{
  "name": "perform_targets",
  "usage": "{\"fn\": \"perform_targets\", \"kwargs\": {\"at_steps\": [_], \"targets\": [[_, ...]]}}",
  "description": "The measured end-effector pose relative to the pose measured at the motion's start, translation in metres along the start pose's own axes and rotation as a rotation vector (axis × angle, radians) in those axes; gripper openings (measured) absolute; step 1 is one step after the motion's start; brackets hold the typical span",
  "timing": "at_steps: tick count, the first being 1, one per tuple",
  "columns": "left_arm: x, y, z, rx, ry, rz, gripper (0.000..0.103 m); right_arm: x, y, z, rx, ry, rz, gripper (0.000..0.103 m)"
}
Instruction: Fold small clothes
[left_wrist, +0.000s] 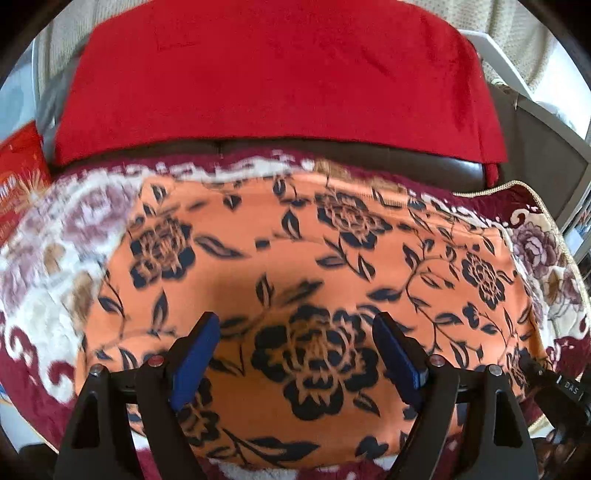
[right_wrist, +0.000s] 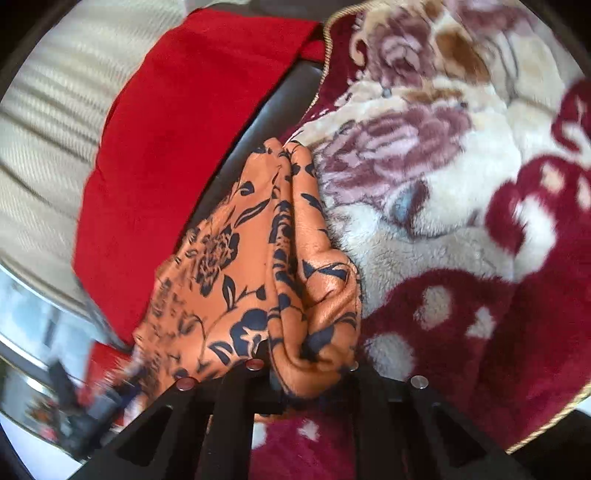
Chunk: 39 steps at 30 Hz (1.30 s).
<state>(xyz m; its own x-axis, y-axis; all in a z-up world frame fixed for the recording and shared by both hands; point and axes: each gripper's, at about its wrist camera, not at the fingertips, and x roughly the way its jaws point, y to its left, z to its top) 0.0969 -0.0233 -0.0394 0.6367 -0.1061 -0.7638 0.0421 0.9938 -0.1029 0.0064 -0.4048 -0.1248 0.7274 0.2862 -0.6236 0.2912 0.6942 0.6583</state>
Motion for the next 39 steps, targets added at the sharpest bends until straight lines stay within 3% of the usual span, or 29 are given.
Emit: {"fn": "perform_targets", "kwargs": {"at_steps": [1,2,3,4,9,13,18,20,22,26,28,33,35,36,37,39], "targets": [[0.010,0.000,0.000,0.013,0.032,-0.002,0.085,0.000,-0.002,-0.001,0.003,0.002,0.000,0.010],[0.030,-0.001,-0.004,0.032,0.114,0.000,0.085,0.002,-0.007,-0.001,0.017,0.012,0.009,0.010],[0.036,0.000,-0.009,0.050,0.105,0.014,0.090,0.003,-0.007,-0.002,0.025,0.015,0.016,0.010],[0.034,-0.001,-0.011,0.064,0.067,0.022,0.091,0.002,-0.006,-0.003,0.027,0.016,0.018,0.013],[0.035,0.000,-0.010,0.063,0.054,0.009,0.092,-0.022,-0.018,0.000,0.029,0.038,0.031,0.029],[0.038,0.001,-0.010,0.063,0.036,0.006,0.092,-0.038,-0.005,0.026,-0.056,0.019,-0.004,0.029],[0.033,0.002,-0.013,0.063,0.046,-0.001,0.092,0.009,0.018,0.093,-0.152,0.063,-0.038,0.029],[0.034,0.003,-0.013,0.064,0.049,-0.003,0.093,0.051,0.025,0.123,-0.185,0.155,-0.089,0.029],[0.035,0.004,-0.012,0.062,0.049,-0.004,0.093,0.073,0.028,0.135,-0.212,0.190,-0.151,0.032],[0.036,0.002,-0.013,0.062,0.044,0.001,0.095,0.099,0.032,0.147,-0.235,0.224,-0.168,0.039],[0.037,0.002,-0.012,0.062,0.046,0.000,0.096,0.098,0.031,0.144,-0.238,0.217,-0.185,0.026],[0.039,0.001,-0.009,0.061,0.064,0.003,0.096,0.065,0.034,0.139,-0.202,0.068,-0.281,0.028],[0.040,0.001,-0.009,0.060,0.068,0.003,0.096,0.047,0.040,0.131,-0.202,0.041,-0.241,0.039],[0.040,0.002,-0.008,0.059,0.068,0.003,0.096,0.033,0.046,0.122,-0.207,0.042,-0.183,0.068],[0.040,0.002,-0.008,0.057,0.068,0.002,0.096,0.022,0.050,0.113,-0.212,0.037,-0.148,0.078],[0.041,0.002,-0.008,0.056,0.065,0.005,0.097,-0.007,0.061,0.085,-0.222,0.019,-0.058,0.078]]}}
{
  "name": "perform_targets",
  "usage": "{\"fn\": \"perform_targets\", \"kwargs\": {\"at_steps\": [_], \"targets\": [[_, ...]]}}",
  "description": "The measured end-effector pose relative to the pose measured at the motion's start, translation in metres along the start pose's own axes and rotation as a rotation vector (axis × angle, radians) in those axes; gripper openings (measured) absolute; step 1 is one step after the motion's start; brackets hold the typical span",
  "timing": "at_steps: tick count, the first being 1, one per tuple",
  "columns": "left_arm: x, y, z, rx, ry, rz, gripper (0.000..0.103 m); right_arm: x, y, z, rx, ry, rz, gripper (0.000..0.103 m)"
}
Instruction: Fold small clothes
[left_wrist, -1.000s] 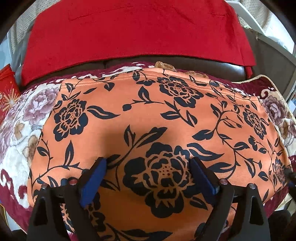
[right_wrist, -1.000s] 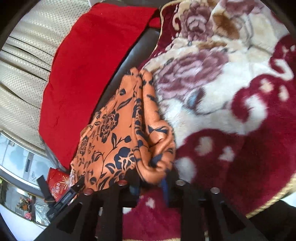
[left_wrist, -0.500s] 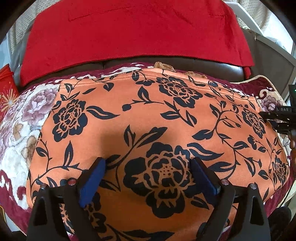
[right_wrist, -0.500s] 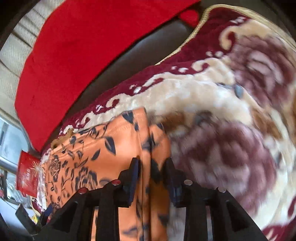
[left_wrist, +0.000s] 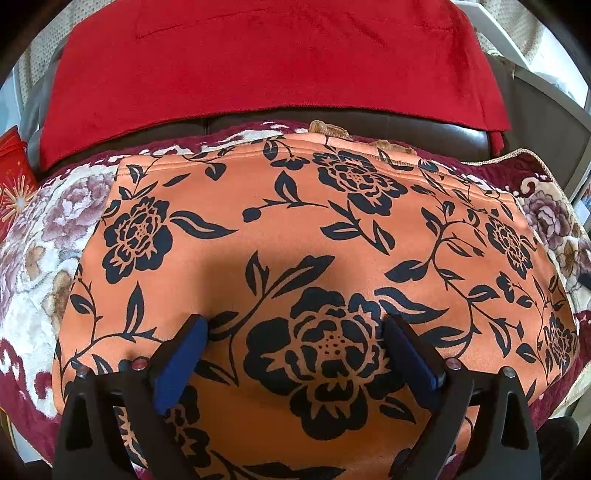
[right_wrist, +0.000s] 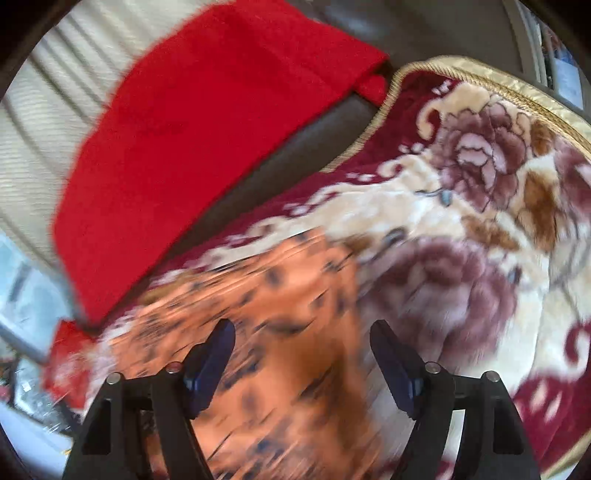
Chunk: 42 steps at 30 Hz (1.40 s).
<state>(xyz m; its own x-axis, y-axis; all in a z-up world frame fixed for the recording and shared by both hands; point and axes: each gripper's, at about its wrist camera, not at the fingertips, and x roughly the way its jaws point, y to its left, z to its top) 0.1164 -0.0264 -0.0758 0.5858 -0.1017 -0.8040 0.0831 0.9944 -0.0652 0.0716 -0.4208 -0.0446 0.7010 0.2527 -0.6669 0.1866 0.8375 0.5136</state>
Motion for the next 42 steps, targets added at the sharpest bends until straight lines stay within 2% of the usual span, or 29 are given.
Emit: {"fn": "perform_targets", "kwargs": {"at_steps": [3,5,7,10,12,16,22,24,27,35,37,40,41,42], "targets": [[0.000,0.001,0.000,-0.003,-0.003,0.000,0.097,-0.025,0.012,-0.047,0.029,0.013,0.139,0.079],[0.000,0.000,0.000,-0.005,-0.006,0.000,0.097,-0.031,0.012,-0.076,0.070,0.030,0.190,0.079],[0.000,0.000,-0.001,-0.008,-0.008,0.003,0.098,-0.028,0.005,-0.105,0.142,0.040,0.224,0.079],[0.001,0.000,0.000,-0.009,-0.007,-0.001,0.098,-0.006,-0.014,-0.120,0.269,0.048,0.228,0.080],[0.001,0.001,0.000,-0.009,-0.008,-0.006,0.098,0.008,-0.023,-0.119,0.331,0.047,0.236,0.080],[0.001,0.001,-0.001,-0.012,-0.019,-0.002,0.099,0.017,-0.025,-0.106,0.351,0.005,0.250,0.080],[0.000,0.001,-0.003,-0.014,-0.024,-0.004,0.099,0.034,-0.042,-0.100,0.502,-0.020,0.300,0.080],[0.000,0.001,-0.003,-0.013,-0.024,-0.003,0.100,0.033,-0.040,-0.097,0.485,-0.032,0.298,0.078],[0.001,0.001,-0.002,-0.013,-0.023,-0.002,0.100,0.027,-0.034,-0.092,0.442,-0.057,0.289,0.065],[0.000,0.002,0.002,-0.011,-0.013,-0.004,0.101,0.029,-0.046,-0.097,0.480,-0.024,0.278,0.066],[-0.010,0.004,0.004,-0.041,-0.019,-0.021,0.101,0.027,-0.044,-0.096,0.465,-0.029,0.274,0.066],[-0.019,0.006,0.005,-0.081,-0.054,-0.046,0.101,0.025,-0.035,-0.090,0.402,-0.042,0.247,0.058],[-0.017,0.005,0.004,-0.075,-0.055,-0.031,0.101,0.025,-0.033,-0.089,0.384,-0.040,0.232,0.057],[-0.006,0.003,0.004,-0.060,-0.018,-0.005,0.101,0.025,-0.032,-0.090,0.374,-0.039,0.222,0.057]]}}
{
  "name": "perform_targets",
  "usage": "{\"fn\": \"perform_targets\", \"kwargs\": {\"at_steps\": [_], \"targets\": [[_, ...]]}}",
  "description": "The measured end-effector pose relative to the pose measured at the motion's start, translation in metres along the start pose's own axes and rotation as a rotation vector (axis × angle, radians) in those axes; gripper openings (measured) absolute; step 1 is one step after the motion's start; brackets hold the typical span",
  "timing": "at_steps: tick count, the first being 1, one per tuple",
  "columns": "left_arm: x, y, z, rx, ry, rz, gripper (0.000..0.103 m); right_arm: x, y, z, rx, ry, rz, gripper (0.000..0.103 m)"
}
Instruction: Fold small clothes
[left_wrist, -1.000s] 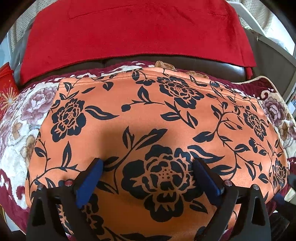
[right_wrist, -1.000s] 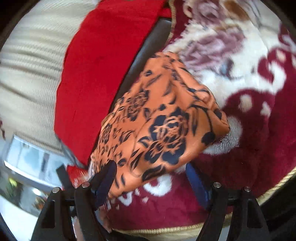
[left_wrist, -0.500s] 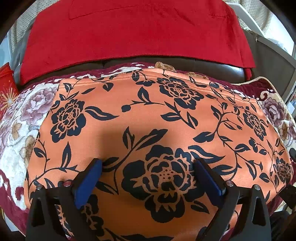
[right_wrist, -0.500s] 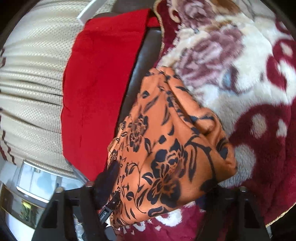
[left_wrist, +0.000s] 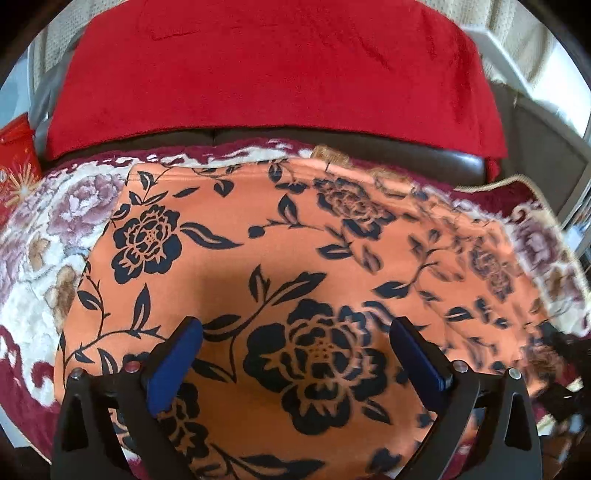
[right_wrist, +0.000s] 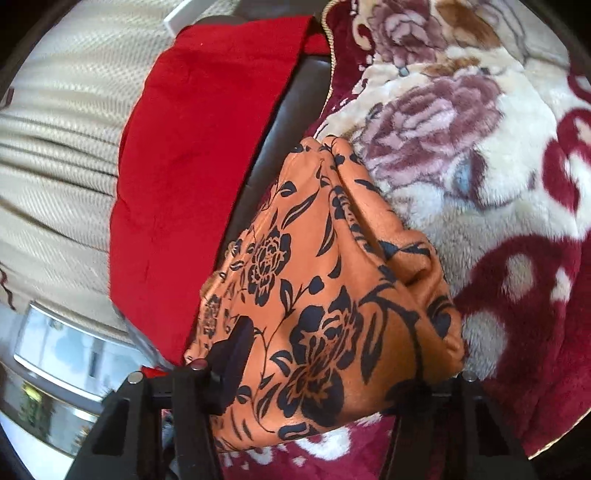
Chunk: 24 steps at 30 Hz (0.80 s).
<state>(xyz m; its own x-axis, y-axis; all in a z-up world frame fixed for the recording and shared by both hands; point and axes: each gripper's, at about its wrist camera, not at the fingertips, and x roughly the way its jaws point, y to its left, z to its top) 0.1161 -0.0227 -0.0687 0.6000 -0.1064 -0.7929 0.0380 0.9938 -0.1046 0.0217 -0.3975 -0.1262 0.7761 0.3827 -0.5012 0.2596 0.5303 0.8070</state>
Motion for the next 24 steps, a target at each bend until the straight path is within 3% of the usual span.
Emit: {"fn": "perform_targets", "kwargs": {"at_steps": [1,3,24], "targets": [[0.009,-0.001,-0.002,0.015,0.029,0.010,0.101,0.000,0.000,-0.001,-0.009,0.000,-0.010,0.056],[0.008,-0.004,-0.004,0.043,-0.007,0.023,0.102,0.002,0.001,-0.002,-0.023,0.001,-0.027,0.056],[0.008,-0.002,-0.005,0.040,-0.006,0.019,0.102,0.007,-0.014,-0.004,0.004,0.021,-0.036,0.056]]}}
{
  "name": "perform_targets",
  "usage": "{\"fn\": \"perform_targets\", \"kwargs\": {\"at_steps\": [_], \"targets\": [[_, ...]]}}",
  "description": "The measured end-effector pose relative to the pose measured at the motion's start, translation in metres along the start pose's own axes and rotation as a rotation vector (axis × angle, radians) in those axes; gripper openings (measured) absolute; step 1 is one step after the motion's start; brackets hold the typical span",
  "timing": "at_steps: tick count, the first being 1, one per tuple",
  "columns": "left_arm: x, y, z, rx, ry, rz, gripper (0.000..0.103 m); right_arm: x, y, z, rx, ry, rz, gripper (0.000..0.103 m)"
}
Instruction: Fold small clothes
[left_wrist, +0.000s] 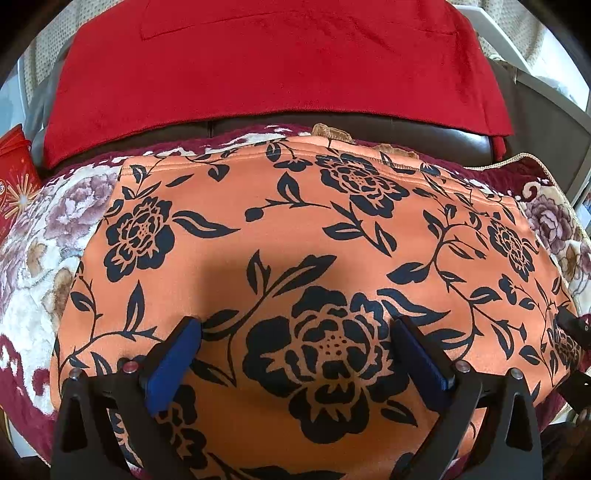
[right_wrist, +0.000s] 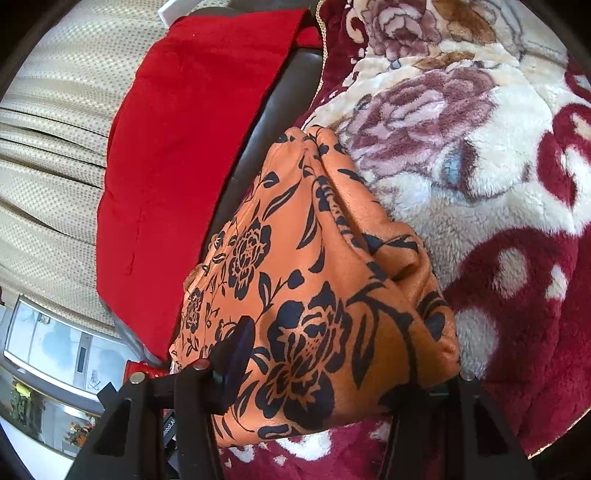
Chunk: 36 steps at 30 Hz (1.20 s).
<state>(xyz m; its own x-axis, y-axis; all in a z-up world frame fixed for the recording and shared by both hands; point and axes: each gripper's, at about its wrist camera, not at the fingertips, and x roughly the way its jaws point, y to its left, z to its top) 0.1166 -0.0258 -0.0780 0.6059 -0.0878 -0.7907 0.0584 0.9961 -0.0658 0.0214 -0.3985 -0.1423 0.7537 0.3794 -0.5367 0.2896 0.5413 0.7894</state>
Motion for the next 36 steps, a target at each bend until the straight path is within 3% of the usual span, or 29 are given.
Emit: {"fn": "perform_targets", "kwargs": {"at_steps": [9,13,15,18,36], "targets": [[-0.010,0.001,0.002,-0.011,0.013,-0.004,0.102,-0.001,-0.003,0.000,-0.003,0.004,-0.003,0.056],[-0.021,0.010,0.007,-0.039,-0.050,0.021,0.102,-0.001,-0.001,0.001,-0.006,0.007,-0.008,0.056],[0.000,0.013,0.004,-0.030,0.023,0.025,0.103,0.000,0.000,0.002,-0.011,0.008,-0.013,0.056],[0.004,0.009,-0.001,0.015,-0.013,0.043,0.103,0.002,0.004,0.003,-0.021,0.010,-0.023,0.056],[0.003,0.012,0.002,0.006,0.000,0.028,0.103,0.005,0.012,0.009,-0.031,0.017,-0.048,0.056]]}}
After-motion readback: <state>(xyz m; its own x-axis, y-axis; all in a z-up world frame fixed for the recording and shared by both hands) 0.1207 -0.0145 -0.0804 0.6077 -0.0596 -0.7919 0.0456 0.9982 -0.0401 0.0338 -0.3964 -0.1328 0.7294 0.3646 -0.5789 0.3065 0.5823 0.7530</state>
